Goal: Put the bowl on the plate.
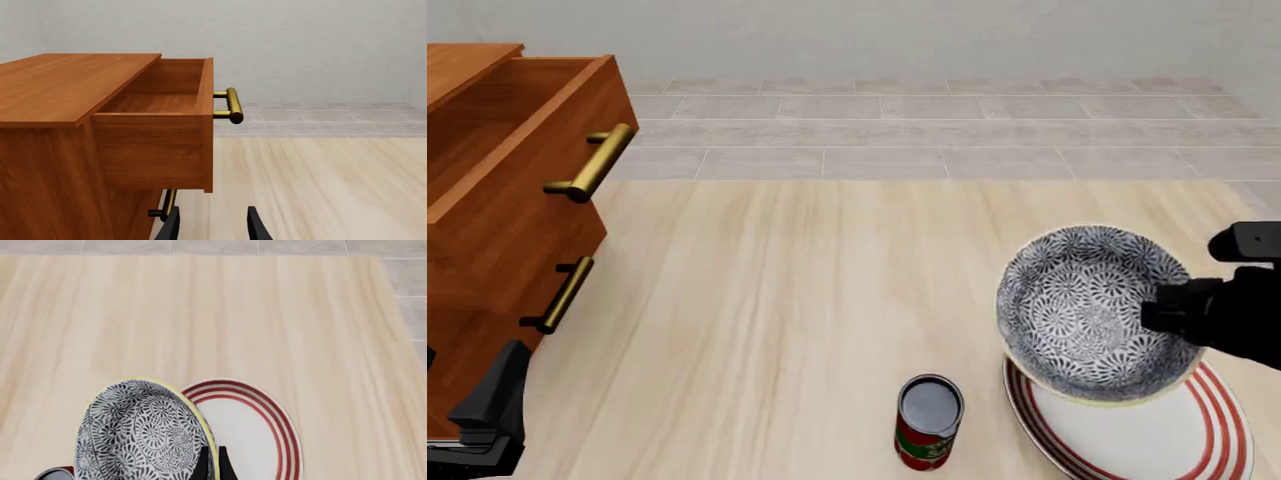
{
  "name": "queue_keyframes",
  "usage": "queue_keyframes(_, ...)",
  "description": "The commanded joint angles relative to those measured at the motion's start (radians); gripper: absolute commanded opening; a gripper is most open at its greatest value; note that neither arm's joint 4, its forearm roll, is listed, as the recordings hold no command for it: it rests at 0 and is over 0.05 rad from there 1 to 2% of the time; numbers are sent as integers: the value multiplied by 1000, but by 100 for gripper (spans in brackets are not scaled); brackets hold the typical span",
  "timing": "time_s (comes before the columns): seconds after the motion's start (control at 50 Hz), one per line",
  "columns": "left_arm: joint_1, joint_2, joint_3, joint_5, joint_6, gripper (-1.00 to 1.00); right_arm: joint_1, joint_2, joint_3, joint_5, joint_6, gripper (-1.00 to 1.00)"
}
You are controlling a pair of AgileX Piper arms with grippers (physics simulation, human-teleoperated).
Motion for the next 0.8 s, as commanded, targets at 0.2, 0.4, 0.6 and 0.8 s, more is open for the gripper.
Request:
queue_keyframes(0.2,0,0,0,0,0,100,-111,-197,97,102,17,-100)
queue_keyframes(0.4,0,0,0,0,0,100,-142,-215,155,72,34,-100)
queue_keyframes(0.6,0,0,0,0,0,100,-174,-217,202,39,41,-100)
queue_keyframes(0.8,0,0,0,0,0,100,-192,-193,248,-18,41,-100)
